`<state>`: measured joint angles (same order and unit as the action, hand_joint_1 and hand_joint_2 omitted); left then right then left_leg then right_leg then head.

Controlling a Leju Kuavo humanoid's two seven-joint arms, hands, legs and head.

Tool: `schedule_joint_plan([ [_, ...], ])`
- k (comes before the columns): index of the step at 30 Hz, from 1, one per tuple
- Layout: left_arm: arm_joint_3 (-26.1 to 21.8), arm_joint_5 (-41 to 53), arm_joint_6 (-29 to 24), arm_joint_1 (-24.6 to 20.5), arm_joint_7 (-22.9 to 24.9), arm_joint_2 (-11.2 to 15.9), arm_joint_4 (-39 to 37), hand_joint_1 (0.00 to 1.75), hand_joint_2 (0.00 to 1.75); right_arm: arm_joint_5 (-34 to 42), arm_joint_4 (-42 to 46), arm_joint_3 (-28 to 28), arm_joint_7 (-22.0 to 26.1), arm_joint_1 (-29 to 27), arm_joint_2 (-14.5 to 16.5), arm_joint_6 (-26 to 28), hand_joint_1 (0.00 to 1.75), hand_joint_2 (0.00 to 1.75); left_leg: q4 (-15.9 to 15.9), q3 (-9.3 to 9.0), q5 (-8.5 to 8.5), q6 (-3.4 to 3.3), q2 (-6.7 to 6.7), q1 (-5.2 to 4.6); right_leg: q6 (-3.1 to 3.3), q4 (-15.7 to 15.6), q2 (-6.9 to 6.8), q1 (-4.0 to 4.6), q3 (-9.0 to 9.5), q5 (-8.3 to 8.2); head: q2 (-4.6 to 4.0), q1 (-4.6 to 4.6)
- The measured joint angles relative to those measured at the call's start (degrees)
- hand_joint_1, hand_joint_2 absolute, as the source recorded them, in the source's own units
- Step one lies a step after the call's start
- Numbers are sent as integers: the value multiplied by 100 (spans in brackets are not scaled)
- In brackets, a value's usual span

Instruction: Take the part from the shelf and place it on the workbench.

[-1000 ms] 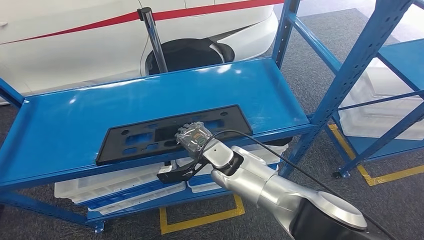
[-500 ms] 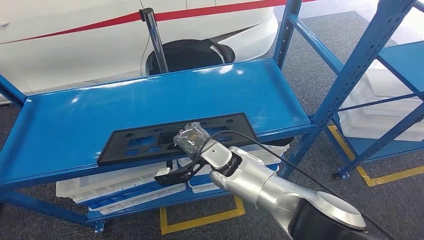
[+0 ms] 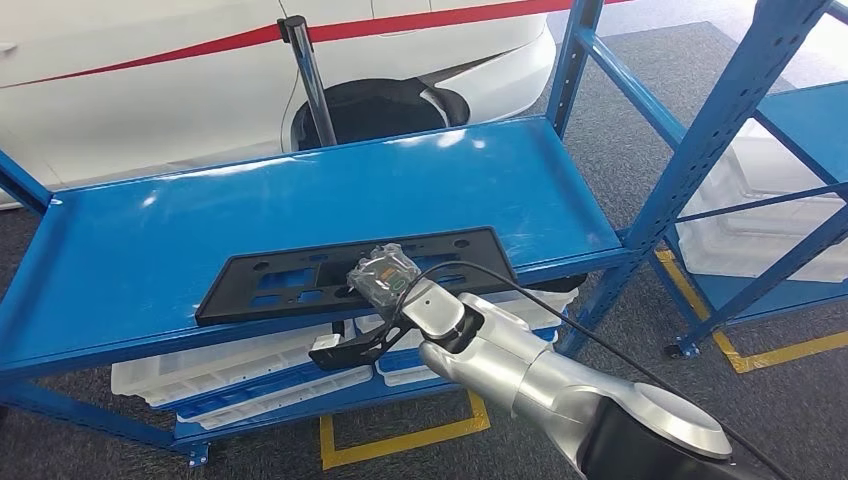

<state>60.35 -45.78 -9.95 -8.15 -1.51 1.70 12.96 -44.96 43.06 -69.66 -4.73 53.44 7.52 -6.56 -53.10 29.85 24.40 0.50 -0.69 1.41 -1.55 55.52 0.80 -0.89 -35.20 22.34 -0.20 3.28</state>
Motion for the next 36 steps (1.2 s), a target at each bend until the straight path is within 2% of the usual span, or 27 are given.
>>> schedule_joint_plan([
  [8,110,179,-419,-59,-179,0,0,0,175,-195,41,-52,-203,-1,-107,165,175,175,0,0,-1,1,0,0,0,0,0,0,0,0,0,0],
  [17,111,126,-343,-53,-125,-2,0,0,175,-783,108,-83,-409,-43,-162,660,175,175,0,1,0,1,1,0,0,0,1,0,-2,0,0,0],
  [24,111,117,-307,-51,-119,-6,0,0,175,-1996,425,-98,-549,-78,-315,1238,175,175,0,1,0,1,1,0,0,0,1,0,-2,0,0,0],
  [29,111,113,-183,-55,-224,-9,0,0,175,-2618,826,-105,-521,-71,-470,1070,175,175,0,1,0,0,1,0,0,0,1,0,-2,0,0,0],
  [36,111,63,99,-74,-348,-9,0,0,175,-2770,1279,-105,-455,-54,-658,803,175,175,-3,1,1,-1,1,0,-1,-1,1,-2,-2,-1,0,0],
])
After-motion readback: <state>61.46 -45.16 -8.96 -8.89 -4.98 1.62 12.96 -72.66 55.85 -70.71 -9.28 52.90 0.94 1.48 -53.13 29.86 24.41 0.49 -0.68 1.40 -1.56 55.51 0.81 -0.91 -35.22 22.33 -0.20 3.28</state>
